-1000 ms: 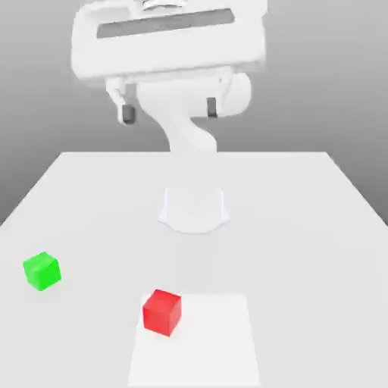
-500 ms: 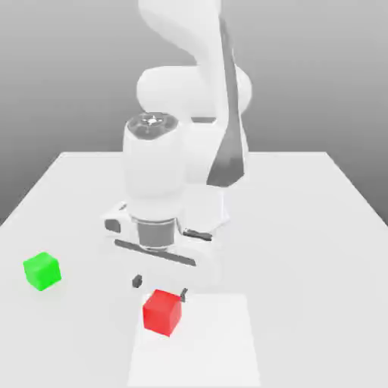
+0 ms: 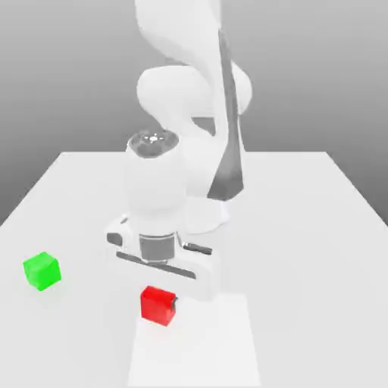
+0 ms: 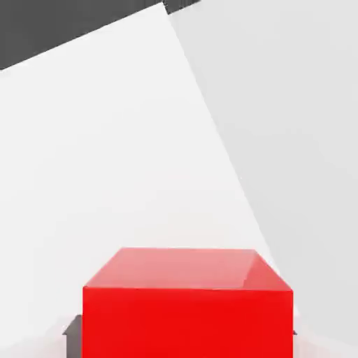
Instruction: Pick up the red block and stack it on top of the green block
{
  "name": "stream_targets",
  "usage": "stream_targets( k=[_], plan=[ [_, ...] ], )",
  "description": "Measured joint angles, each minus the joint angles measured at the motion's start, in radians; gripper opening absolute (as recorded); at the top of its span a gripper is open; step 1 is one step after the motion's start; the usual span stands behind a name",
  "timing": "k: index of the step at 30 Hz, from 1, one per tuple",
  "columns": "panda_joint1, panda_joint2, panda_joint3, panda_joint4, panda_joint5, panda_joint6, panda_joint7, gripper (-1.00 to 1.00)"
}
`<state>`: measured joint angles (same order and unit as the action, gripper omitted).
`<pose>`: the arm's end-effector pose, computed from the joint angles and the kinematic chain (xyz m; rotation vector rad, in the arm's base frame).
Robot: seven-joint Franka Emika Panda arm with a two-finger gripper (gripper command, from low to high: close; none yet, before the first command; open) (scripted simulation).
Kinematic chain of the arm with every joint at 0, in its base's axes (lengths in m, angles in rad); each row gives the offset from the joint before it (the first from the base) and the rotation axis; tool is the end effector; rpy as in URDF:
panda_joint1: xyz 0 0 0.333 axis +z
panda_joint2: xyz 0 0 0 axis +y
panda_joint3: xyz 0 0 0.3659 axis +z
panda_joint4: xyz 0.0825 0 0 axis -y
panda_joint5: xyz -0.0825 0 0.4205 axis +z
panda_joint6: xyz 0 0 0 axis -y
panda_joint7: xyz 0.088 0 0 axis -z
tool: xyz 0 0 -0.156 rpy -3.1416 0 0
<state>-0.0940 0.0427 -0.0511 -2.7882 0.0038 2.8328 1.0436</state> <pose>0.3892 -0.0574 0.1641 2.5996 -1.7638 0.0035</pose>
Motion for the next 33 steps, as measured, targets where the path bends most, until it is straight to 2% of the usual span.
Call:
stream_targets(
  k=[3,9,23,26,33],
  plan=[
    [-0.008,-0.056,-0.037,-0.001,-0.019,-0.049,-0.061,-1.00],
    [-0.143,-0.103,-0.128,0.014,-0.057,-0.096,-0.279,-1.00],
    [-0.341,-0.141,-0.370,0.046,-0.093,-0.172,-0.843,-1.00],
    [-0.365,-0.132,-0.409,0.053,-0.082,-0.179,-0.937,-1.00],
    [-0.345,-0.079,-0.416,0.071,-0.003,-0.145,-1.009,-1.00]
  ],
)
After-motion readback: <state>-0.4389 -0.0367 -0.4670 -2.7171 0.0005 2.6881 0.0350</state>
